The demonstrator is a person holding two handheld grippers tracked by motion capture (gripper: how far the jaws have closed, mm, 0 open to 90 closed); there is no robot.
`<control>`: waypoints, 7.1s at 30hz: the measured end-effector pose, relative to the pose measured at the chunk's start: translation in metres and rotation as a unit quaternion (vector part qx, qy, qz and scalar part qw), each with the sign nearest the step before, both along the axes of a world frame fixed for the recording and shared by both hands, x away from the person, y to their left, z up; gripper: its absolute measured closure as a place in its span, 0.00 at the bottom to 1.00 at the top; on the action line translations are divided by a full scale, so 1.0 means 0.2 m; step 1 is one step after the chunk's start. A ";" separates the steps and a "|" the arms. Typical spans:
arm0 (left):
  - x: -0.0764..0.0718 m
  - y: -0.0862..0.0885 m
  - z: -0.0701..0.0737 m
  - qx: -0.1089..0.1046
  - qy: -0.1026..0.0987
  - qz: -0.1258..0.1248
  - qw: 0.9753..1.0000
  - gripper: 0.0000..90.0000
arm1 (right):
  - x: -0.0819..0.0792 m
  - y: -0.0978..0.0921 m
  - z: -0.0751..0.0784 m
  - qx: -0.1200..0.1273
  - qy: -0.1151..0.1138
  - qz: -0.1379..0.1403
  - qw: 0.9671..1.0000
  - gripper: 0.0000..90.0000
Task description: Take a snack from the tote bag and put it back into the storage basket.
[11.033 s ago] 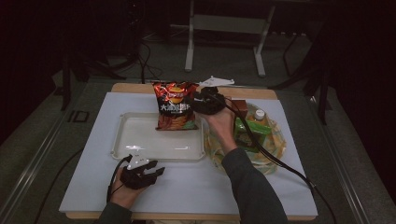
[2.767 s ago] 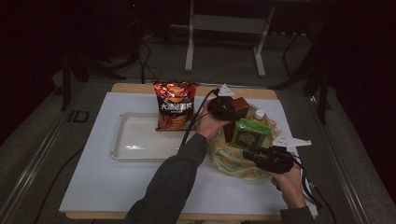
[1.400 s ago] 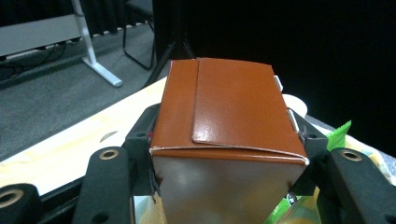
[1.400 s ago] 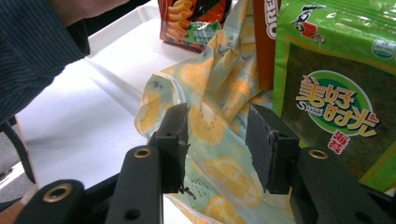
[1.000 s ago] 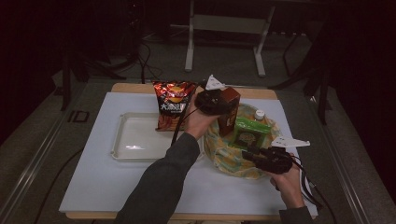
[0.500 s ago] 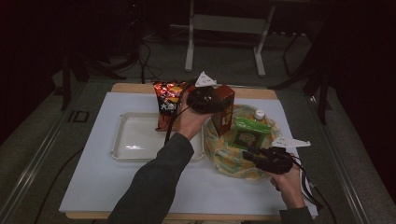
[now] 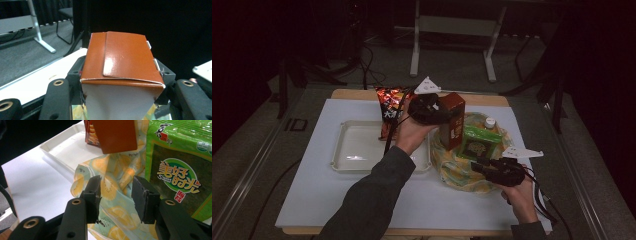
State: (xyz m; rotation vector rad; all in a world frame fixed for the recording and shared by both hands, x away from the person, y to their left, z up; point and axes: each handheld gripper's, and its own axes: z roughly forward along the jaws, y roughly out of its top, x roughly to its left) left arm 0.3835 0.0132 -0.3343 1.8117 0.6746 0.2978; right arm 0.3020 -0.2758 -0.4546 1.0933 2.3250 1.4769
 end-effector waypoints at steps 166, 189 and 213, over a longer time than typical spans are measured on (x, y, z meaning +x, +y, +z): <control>-0.04 0.24 -0.68 0.284 0.132 -0.115 0.943 0.30 | 0.00 -0.01 -0.02 -0.004 0.010 -0.001 1.000 0.65; -0.04 0.18 -0.68 0.271 0.133 -0.106 0.947 0.25 | 0.00 -0.01 -0.02 -0.003 0.009 -0.002 1.000 0.65; -0.11 0.28 -0.55 0.205 0.103 -0.049 0.972 0.18 | 0.01 -0.01 -0.03 -0.007 0.009 -0.005 1.000 0.65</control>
